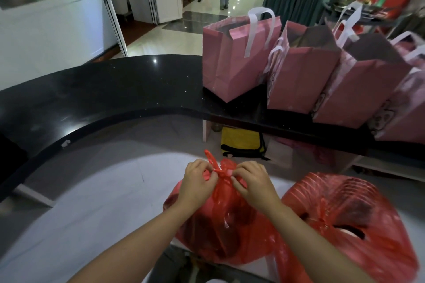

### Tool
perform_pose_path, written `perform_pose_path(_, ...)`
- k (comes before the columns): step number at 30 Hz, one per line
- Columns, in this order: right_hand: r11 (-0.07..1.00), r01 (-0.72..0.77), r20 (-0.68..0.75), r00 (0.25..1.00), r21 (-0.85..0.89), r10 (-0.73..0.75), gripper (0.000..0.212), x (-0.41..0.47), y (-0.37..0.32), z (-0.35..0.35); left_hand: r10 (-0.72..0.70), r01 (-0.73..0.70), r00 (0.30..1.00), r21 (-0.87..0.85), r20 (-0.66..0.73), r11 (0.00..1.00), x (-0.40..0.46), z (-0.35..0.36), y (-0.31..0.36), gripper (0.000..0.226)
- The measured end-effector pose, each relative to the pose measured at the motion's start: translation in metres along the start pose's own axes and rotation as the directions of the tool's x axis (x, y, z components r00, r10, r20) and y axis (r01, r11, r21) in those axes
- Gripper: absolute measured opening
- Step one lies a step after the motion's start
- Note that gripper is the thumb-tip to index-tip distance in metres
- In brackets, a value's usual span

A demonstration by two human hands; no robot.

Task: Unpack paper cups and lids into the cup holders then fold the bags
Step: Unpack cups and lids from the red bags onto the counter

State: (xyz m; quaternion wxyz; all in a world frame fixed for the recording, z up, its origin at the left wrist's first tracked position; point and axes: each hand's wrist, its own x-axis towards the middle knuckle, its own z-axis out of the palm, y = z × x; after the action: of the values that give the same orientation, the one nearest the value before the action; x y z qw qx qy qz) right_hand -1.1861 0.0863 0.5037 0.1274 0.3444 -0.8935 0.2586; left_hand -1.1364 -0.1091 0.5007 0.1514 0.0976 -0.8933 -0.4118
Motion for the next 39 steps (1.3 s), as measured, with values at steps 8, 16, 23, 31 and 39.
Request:
perform_pose_path(8,0.975,-0.084,-0.022,0.996,0.207,0.091,0.009,-0.012,0.000,0.000,0.081,-0.082,0.996,0.017,0.037,0.996,-0.008,-0.002,0.004,0.024)
perform_pose_path(16,0.941,-0.213,0.181,0.969,0.264,0.168,0.006,-0.020,-0.015,-0.005,0.246,-0.247,0.969,0.086,0.020,0.965,-0.009,-0.007,0.017,0.012)
perform_pose_path(23,0.978,-0.147,0.287,0.953,0.147,0.101,0.015,-0.056,0.012,-0.022,-0.286,0.284,0.958,-0.120,0.001,0.951,0.014,-0.031,0.003,0.010)
perform_pose_path(31,0.878,-0.310,0.119,0.951,0.365,0.286,0.045,-0.071,0.024,-0.039,-0.314,0.362,0.911,-0.158,0.266,0.919,0.004,-0.049,-0.007,0.024)
perform_pose_path(39,0.973,-0.226,0.240,0.944,-0.036,0.228,0.078,-0.009,0.007,-0.004,0.019,-0.137,0.936,0.315,0.352,0.939,-0.003,-0.024,-0.012,0.043)
